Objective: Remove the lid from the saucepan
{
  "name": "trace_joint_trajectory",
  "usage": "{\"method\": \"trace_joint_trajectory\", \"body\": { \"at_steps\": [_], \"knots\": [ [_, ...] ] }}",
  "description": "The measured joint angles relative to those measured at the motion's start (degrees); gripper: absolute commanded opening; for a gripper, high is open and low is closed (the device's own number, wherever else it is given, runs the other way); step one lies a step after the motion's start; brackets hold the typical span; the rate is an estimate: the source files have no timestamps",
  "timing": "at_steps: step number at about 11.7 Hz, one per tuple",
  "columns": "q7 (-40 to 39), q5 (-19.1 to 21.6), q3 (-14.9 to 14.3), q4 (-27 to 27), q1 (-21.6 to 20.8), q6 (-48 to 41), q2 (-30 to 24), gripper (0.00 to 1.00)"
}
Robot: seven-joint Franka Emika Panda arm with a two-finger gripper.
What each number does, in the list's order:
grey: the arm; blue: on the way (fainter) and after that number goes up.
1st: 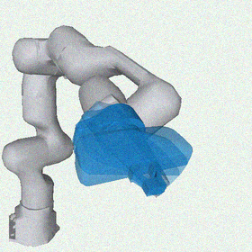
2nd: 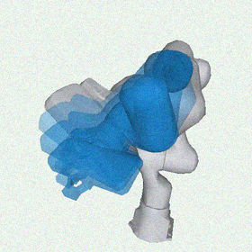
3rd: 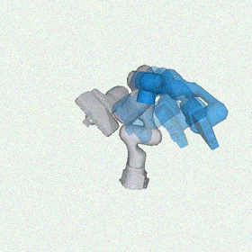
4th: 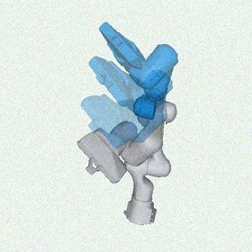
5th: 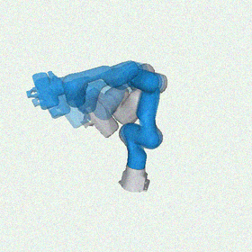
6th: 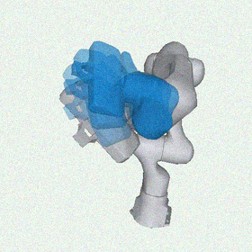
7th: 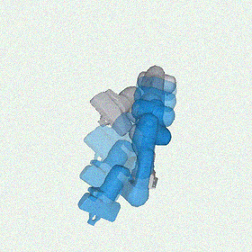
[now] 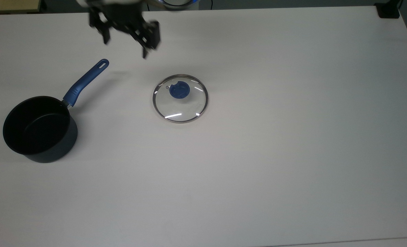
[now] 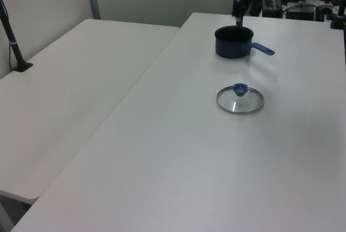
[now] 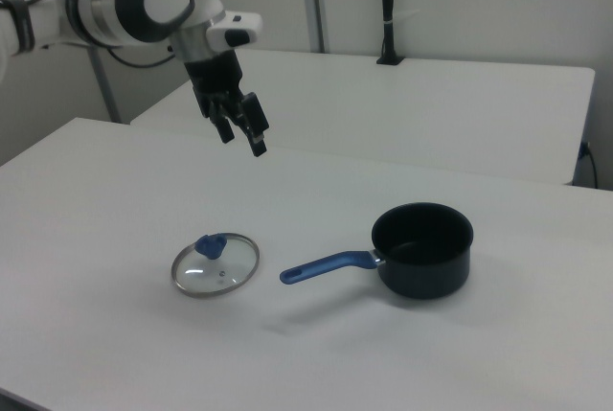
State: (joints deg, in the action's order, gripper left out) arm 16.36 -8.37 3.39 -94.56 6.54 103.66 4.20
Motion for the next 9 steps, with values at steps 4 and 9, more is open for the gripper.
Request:
{"method": "trace_joint_trajectory", "body": {
  "at_steps": [4,9],
  "knots": [
    [-12.8,5.3,-9.5,0.0,-6.3,-7.2,-6.1,1.00],
    [-20.7,5.8,-10.1,-0.1,-6.8,-7.4,-5.5,1.00]
  ]
}}
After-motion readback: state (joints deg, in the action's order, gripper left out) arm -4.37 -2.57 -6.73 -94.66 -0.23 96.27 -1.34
